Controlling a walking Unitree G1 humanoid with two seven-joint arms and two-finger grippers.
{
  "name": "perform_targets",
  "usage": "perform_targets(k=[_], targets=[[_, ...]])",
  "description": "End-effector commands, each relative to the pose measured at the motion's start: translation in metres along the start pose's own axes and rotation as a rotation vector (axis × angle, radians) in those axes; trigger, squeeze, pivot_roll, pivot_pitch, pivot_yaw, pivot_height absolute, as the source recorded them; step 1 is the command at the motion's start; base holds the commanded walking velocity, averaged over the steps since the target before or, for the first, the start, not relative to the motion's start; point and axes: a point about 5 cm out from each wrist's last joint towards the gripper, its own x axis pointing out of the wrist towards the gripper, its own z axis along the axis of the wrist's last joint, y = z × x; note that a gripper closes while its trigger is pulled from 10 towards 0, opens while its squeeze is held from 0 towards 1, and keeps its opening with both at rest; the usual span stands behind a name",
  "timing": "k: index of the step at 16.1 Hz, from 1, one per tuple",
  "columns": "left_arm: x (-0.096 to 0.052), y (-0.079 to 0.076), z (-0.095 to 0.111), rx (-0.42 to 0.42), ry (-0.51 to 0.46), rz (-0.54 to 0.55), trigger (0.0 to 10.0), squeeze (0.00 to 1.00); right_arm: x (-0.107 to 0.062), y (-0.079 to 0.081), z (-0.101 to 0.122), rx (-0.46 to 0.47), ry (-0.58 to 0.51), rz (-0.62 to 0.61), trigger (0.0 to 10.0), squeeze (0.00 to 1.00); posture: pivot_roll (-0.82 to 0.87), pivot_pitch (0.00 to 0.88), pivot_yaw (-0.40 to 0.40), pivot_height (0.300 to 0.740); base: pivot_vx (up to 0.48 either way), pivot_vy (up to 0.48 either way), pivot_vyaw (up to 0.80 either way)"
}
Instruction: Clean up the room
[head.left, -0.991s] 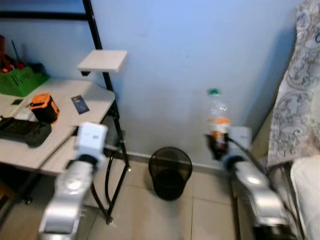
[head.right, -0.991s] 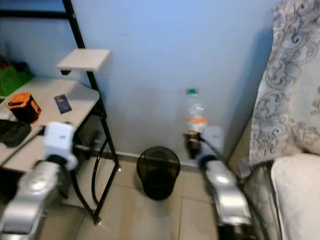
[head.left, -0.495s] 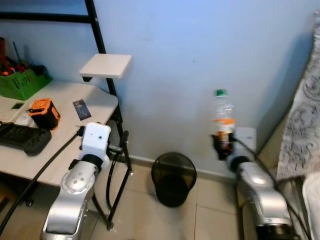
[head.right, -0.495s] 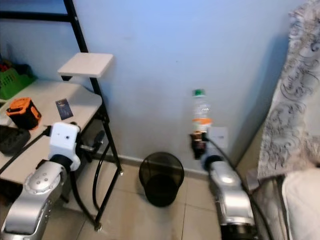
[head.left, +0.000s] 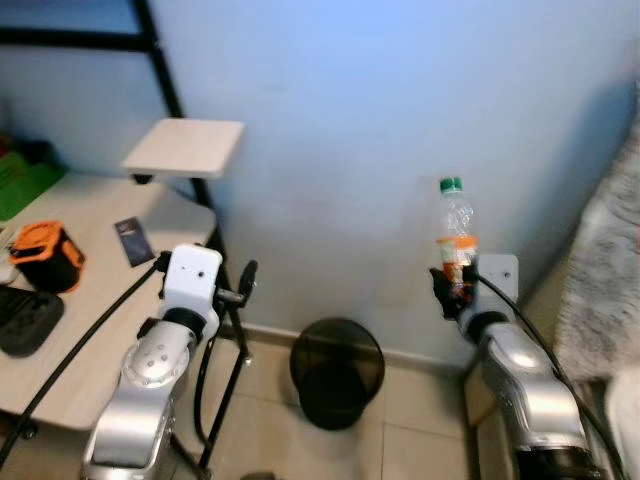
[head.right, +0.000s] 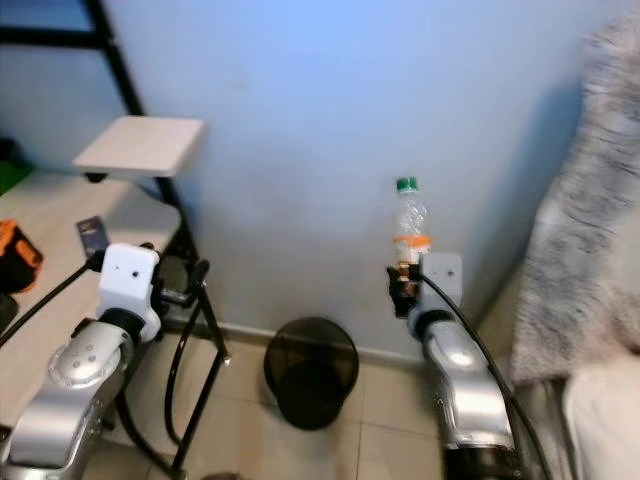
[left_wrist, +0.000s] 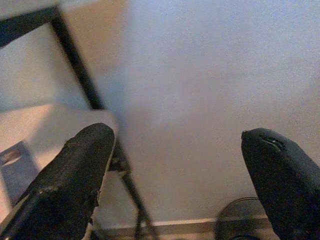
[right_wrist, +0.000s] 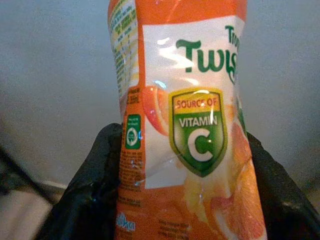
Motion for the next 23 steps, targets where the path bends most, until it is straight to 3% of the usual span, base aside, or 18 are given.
perform_targets(k=[1,5,9,10,14,17,21,22,23], targets=[[0.001,-0.001,0.003,0.002,-0.006,-0.003,10.0,0.0,0.001,0.0,0.002,-0.025,-0.001,0.024,10.0,0.0,0.04,0.0,0.029,0.74,0.296,0.0,0.0],[0.0,-0.007,-0.001,0.03,0.013,-0.076,10.0,0.0,0.014,-0.006,0.004,-0.14,0.051,0.155,10.0,0.0,0.04,0.0,0.03,0.74,0.071,0.0,0.0],[-0.004,-0.018,-0.005,0.18,0.057,-0.35,10.0,0.0,0.035,-0.001,-0.022,-0.361,0.248,0.303,10.0,0.0,0.05,0.0,0.036,0.74,0.0,0.0,0.0],[-0.008,-0.022,-0.007,0.262,0.088,-0.518,10.0,0.0,0.044,0.008,-0.038,-0.462,0.335,0.325,10.0,0.0,0.06,0.0,0.038,0.74,0.0,0.0,0.0],[-0.011,-0.024,-0.009,0.357,0.122,-0.694,10.0,0.0,0.05,0.021,-0.054,-0.546,0.407,0.271,10.0,0.0,0.07,0.0,0.033,0.74,0.0,0.0,0.0],[-0.01,-0.023,-0.007,0.377,0.123,-0.735,10.0,0.0,0.055,0.028,-0.054,-0.526,0.403,0.202,10.0,0.0,0.08,0.0,0.021,0.74,0.0,0.0,0.0],[-0.012,-0.021,-0.006,0.39,0.125,-0.758,10.0,0.0,0.058,0.032,-0.054,-0.595,0.395,0.157,10.0,0.0,0.09,0.0,0.013,0.74,0.0,0.0,0.0],[-0.012,-0.02,-0.006,0.392,0.126,-0.758,10.0,0.0,0.059,0.035,-0.053,-0.568,0.38,0.158,10.0,1.0,0.09,0.0,0.012,0.74,0.0,0.0,0.0],[-0.013,-0.02,-0.006,0.393,0.127,-0.758,10.0,0.0,0.059,0.038,-0.051,-0.545,0.369,0.161,10.0,1.0,0.09,0.0,0.012,0.74,0.0,0.0,0.0]])
